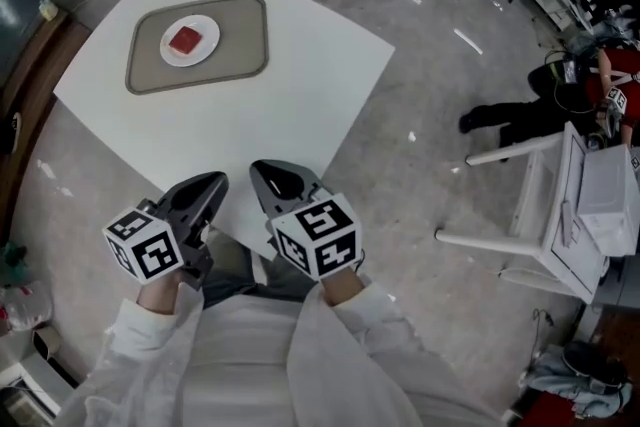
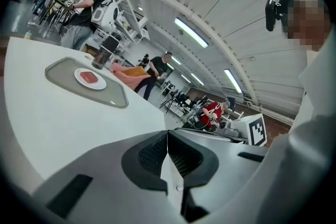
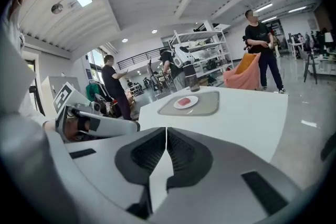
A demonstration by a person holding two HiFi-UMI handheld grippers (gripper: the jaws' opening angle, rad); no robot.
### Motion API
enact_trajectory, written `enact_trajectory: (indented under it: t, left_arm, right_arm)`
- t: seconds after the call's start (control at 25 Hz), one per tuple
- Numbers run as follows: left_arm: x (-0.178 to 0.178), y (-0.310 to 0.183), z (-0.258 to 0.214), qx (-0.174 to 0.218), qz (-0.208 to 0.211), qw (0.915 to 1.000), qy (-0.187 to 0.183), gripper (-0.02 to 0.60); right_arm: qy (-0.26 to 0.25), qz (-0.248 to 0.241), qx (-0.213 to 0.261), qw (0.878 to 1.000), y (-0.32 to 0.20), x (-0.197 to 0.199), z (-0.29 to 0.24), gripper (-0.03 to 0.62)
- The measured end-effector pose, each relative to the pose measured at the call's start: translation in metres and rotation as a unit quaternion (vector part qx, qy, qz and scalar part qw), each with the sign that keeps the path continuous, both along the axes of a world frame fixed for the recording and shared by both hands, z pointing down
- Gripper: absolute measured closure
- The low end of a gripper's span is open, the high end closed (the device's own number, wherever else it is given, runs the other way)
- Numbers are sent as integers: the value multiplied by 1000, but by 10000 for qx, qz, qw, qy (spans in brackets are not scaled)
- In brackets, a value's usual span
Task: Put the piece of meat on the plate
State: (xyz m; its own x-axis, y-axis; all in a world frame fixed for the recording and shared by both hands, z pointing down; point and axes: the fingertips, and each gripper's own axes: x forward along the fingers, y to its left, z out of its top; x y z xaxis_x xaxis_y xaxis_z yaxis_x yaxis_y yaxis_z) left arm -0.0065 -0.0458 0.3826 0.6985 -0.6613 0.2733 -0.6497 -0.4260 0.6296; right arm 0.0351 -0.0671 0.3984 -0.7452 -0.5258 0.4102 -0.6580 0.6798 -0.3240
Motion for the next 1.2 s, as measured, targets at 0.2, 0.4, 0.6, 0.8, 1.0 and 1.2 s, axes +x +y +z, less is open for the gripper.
enact_trajectory:
  t: [0.2,0.4,0.6,0.8,1.0,1.2]
  left_arm:
    - [-5,29,4,-175,-153,9997,15,571]
    - [-9,37,1,-208,-73,9997,-70,571]
    - [-8,51,-6,-213,139,9994,-232,571]
    - [-18,61,-7,-214,234,9991,-276,571]
    - [-12,68,-10,-149,368,9989,-267,571]
    - [-24,69,-10,-38,84,9983,-574,571]
  right_arm:
    - [51,-46,-30,10000,29,6,1,576]
    - [-55,115,-71,9999,40,7,-3,575]
    - [-28,152,53,9999,60,-3,-17,577]
    - [-43,119,220,9997,72,-23,-29,579]
    - [7,153,308,9994,81,-20,-32,579]
    - [14,320,351,9989,80,-12,-40,579]
